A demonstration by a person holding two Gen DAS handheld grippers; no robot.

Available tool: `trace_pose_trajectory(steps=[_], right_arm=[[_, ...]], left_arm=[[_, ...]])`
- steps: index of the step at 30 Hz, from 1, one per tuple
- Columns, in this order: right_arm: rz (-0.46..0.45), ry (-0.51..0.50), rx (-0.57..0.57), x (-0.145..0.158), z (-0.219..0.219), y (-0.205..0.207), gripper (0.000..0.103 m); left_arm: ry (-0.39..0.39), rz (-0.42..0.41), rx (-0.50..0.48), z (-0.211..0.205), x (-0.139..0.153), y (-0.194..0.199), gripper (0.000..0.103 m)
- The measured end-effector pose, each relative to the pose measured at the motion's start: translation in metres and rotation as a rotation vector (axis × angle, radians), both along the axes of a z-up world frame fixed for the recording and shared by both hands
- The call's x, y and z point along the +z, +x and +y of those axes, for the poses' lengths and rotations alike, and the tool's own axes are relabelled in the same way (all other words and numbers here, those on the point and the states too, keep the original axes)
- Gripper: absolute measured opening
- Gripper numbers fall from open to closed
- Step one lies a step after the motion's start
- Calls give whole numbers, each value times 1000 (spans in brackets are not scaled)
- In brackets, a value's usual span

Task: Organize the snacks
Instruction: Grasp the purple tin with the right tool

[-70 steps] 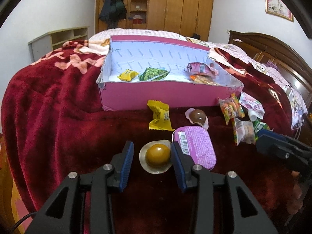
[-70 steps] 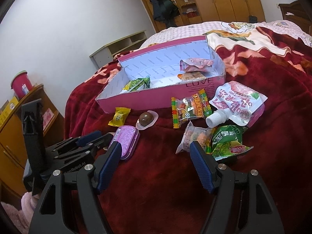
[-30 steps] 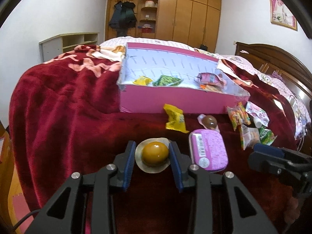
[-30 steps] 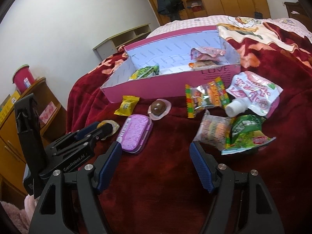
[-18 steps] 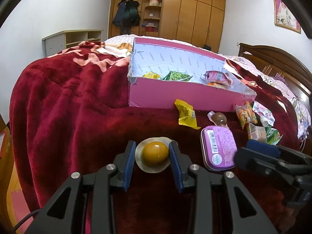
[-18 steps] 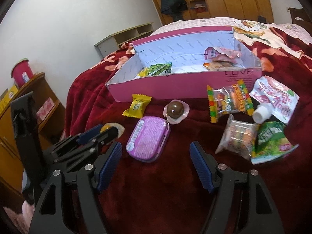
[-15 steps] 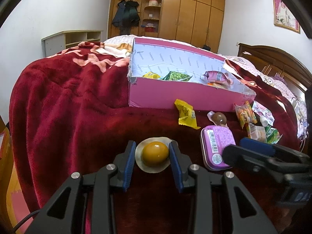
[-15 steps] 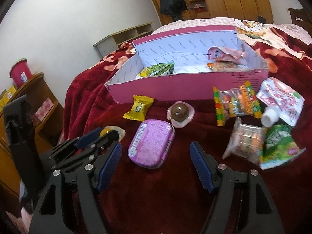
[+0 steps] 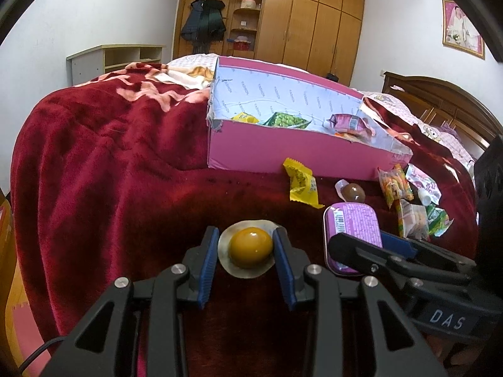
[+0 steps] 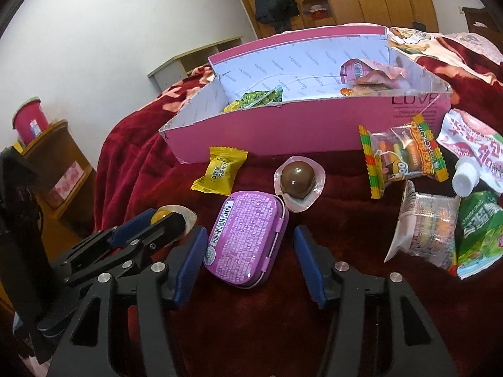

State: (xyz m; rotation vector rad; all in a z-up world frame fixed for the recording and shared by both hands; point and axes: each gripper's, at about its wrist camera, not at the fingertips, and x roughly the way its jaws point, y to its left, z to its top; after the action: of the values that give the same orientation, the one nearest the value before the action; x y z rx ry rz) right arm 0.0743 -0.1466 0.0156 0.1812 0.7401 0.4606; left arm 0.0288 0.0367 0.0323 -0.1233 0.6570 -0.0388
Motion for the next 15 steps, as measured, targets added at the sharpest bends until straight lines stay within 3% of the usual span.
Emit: trace_pose_trajectory(steps=[2, 4, 8, 10, 15], right_arm=[[-7, 10, -4, 0, -1, -2, 57], [-18, 30, -11, 1, -3, -6, 48], [-29, 54, -15, 2, -8, -12, 45], [-28, 85, -12, 3, -13, -13, 36], [-36, 117, -2, 6, -19, -19, 30]], left_arm=[[1, 0, -1, 0, 0, 0, 37], [2, 0, -1, 0, 0, -1, 37], [0, 1, 0, -1, 1, -1, 37], [8, 0, -1, -1, 1, 0, 37], [12, 0, -2, -2, 3, -2, 36]])
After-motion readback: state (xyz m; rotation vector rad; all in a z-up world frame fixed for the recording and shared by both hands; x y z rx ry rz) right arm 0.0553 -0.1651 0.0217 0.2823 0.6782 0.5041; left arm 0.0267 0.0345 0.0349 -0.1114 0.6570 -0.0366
